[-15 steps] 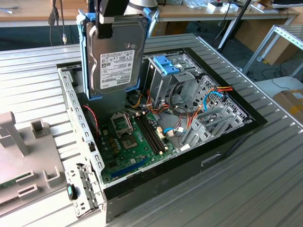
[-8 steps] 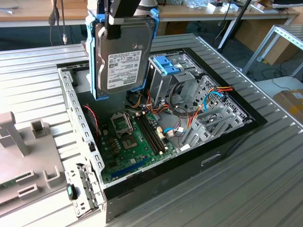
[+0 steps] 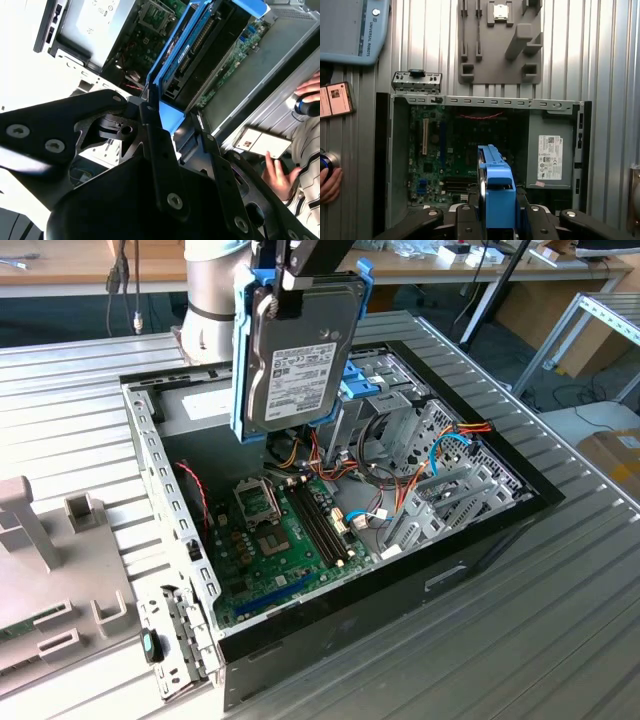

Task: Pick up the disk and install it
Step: 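Pick up the disk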

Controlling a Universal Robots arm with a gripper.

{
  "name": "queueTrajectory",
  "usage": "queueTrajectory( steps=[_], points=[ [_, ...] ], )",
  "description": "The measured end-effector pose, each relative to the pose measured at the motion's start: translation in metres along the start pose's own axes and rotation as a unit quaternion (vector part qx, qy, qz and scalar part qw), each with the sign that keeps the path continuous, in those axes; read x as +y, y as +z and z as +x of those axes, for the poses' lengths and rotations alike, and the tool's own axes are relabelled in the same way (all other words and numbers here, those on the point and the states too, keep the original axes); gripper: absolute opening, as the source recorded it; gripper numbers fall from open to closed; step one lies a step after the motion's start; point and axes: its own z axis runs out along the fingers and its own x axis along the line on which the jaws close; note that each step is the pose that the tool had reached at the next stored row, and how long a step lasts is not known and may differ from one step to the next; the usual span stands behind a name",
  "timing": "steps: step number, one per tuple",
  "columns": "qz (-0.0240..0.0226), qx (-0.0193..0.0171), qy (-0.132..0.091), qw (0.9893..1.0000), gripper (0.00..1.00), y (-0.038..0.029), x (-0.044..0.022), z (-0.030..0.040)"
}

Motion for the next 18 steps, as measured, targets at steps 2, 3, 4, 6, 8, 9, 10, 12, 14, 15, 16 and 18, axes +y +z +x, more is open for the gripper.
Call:
queueTrajectory(
  steps=[2,3,4,6,8,9,10,12,14,15,16,18],
  points=[
    [0.0000,0.0000,0.000,1.0000,0.36,0.0001,-0.0032,0.0002],
    [0.0000,0.0000,0.000,1.0000,0.36,0.0001,-0.0032,0.0002],
    [0.0000,0.0000,0.000,1.0000,0.36,0.0000,-0.0033,0.0001],
    [0.0000,0.0000,0.000,1.0000,0.36,0.0000,-0.0033,0.0001],
    [0.0000,0.0000,0.000,1.0000,0.36,0.0000,-0.0033,0.0001],
    [0.0000,0.0000,0.000,1.0000,0.36,0.0000,-0.0034,0.0001],
    [0.0000,0.0000,0.000,1.0000,0.36,0.0000,-0.0034,0.0001],
    [0.0000,0.0000,0.000,1.0000,0.36,0.0000,-0.0036,0.0008],
    [0.0000,0.0000,0.000,1.0000,0.36,0.0000,-0.0035,0.0054],
    [0.0000,0.0000,0.000,1.0000,0.36,0.0000,-0.0036,0.0085],
    [0.0000,0.0000,0.000,1.0000,0.36,0.0000,-0.0036,0.0108],
    [0.0000,0.0000,0.000,1.0000,0.36,0.0000,-0.0036,0.0145]
  ],
)
